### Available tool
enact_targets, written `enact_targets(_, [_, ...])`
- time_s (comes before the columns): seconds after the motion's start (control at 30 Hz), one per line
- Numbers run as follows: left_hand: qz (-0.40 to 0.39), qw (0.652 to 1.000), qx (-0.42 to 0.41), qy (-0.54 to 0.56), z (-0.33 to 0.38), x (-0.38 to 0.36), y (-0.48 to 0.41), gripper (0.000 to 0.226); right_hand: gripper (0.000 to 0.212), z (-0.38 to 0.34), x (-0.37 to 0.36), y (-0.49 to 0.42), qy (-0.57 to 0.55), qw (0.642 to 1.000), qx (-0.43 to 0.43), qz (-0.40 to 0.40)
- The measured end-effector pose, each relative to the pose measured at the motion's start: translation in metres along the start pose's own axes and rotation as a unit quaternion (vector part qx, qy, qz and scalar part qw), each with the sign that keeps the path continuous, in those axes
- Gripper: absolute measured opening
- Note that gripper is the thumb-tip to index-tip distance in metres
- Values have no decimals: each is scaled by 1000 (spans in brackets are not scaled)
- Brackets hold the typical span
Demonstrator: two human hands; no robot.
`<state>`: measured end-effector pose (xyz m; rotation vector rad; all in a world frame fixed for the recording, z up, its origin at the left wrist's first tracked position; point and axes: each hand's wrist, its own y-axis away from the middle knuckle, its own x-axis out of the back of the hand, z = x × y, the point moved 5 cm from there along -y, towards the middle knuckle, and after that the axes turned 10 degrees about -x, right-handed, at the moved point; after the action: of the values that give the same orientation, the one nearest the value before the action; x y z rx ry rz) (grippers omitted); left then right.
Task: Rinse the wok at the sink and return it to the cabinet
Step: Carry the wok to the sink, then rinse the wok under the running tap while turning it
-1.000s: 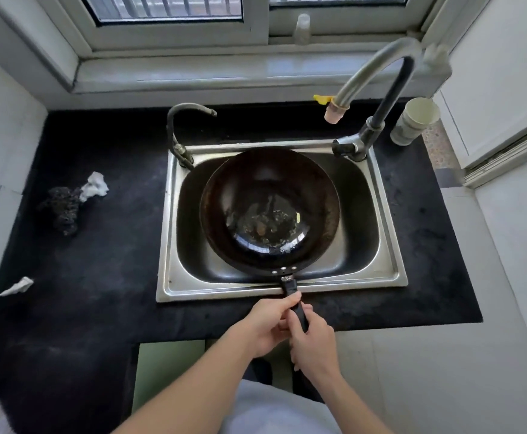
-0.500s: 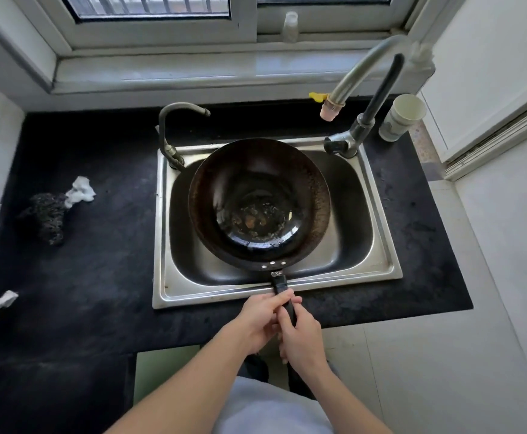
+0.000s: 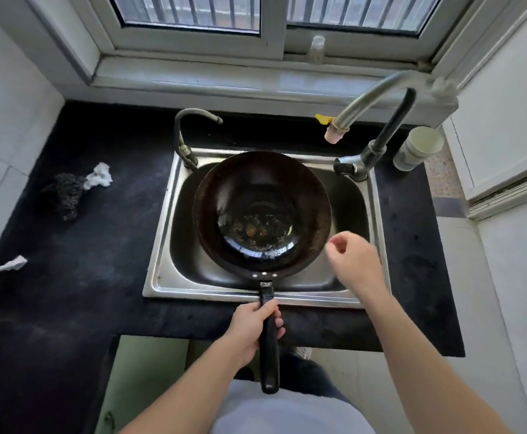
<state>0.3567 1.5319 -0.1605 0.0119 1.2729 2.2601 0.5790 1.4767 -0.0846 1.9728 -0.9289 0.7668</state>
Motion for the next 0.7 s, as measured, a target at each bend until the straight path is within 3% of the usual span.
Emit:
enact_targets(0.1, [26, 1000, -10, -2, -2, -3, 3, 20, 40, -23, 42, -40, -63, 995, 55, 61])
enact_targets(0.2, [58, 998, -26, 7, -3, -7, 6, 20, 59, -39, 61, -75, -110, 990, 72, 49])
enact_targets(0.4, [98, 994, -53, -3, -2, -12, 10, 21, 61, -48, 51, -98, -56, 996, 61, -37])
enact_targets(0.7, [95, 994, -57, 5, 0, -17, 15, 20, 75, -45, 42, -99, -54, 993, 79, -71])
